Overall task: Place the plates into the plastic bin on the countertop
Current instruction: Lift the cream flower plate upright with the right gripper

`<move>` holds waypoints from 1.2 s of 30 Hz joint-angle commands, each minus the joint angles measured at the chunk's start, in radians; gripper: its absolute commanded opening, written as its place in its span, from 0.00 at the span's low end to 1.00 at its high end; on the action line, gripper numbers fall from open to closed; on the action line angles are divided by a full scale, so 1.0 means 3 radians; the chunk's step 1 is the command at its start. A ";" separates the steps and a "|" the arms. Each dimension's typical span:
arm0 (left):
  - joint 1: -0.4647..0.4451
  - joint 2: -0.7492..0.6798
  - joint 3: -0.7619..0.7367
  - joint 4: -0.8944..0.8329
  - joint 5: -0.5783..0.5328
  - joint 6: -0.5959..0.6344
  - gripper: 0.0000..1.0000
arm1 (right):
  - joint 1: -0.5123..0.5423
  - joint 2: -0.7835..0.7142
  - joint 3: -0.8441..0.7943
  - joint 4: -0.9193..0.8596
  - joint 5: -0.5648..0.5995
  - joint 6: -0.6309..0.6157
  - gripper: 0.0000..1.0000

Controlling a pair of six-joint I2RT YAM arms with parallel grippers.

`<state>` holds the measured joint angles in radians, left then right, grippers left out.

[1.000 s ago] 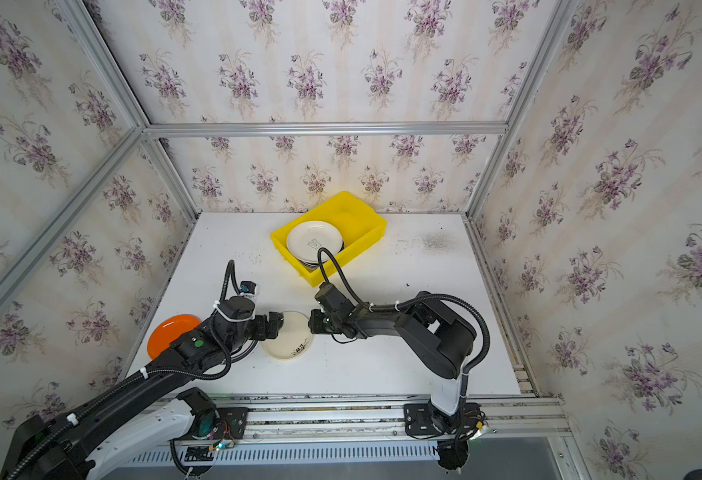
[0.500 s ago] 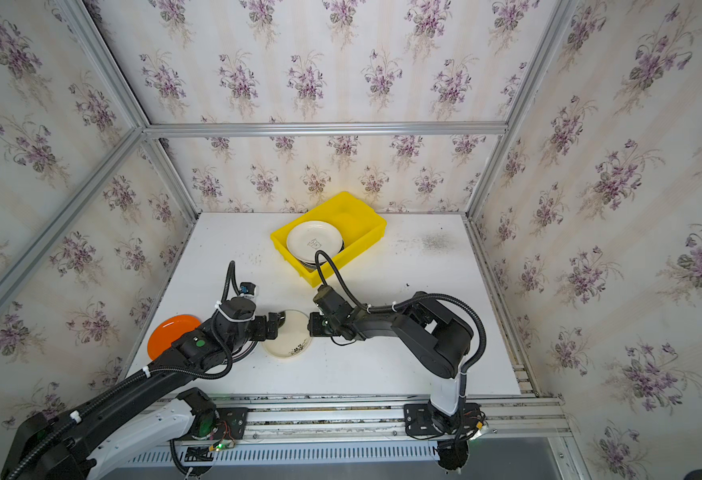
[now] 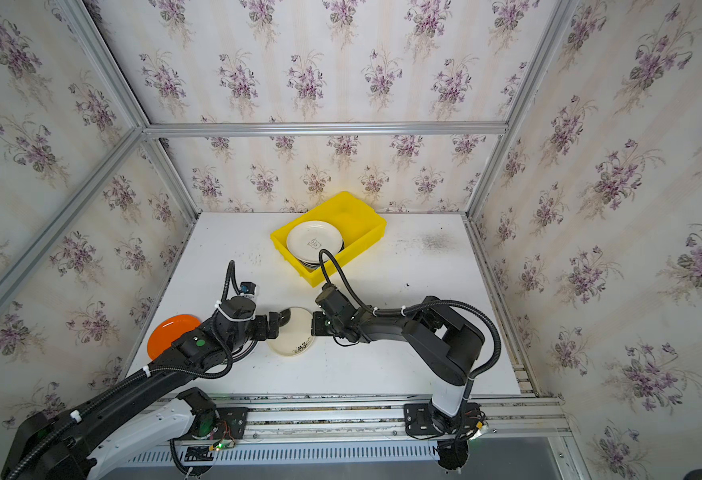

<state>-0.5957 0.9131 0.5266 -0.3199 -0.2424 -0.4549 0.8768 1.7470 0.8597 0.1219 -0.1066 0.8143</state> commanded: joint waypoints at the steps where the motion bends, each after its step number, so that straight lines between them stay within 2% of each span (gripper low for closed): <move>1: 0.0002 -0.0037 0.0020 0.0121 0.0167 -0.0007 1.00 | 0.0001 -0.0156 -0.0078 -0.0124 0.0278 0.0034 0.00; 6: 0.0002 -0.0022 0.0019 0.0176 0.0349 0.0068 1.00 | -0.0003 -0.0498 -0.0344 -0.0099 0.0534 0.0175 0.00; 10: 0.0001 -0.0050 -0.0056 0.0302 0.0688 0.0030 1.00 | -0.0003 -0.0858 -0.0592 -0.0054 0.0802 0.0154 0.00; 14: 0.0002 -0.0135 -0.0168 0.0453 0.0987 -0.0074 1.00 | -0.0003 -0.1262 -0.0622 -0.0447 0.1126 0.0063 0.00; 23: 0.0002 -0.0359 -0.0337 0.0519 0.1256 -0.0238 1.00 | -0.0008 -0.2049 -0.0466 -0.1005 0.1686 -0.0209 0.00; 29: 0.0002 -0.0558 -0.0558 0.0502 0.1252 -0.0361 1.00 | -0.0022 -0.1937 0.0017 -0.1250 0.1926 -0.0457 0.00; 36: 0.0002 -0.0894 -0.0697 0.0478 0.1252 -0.0308 1.00 | -0.0163 -0.1368 0.0600 -0.1070 0.1728 -0.0723 0.00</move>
<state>-0.5957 0.6712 0.3218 -0.1967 0.1249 -0.5514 0.8436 1.2919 0.9867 -0.2405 0.4229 0.6445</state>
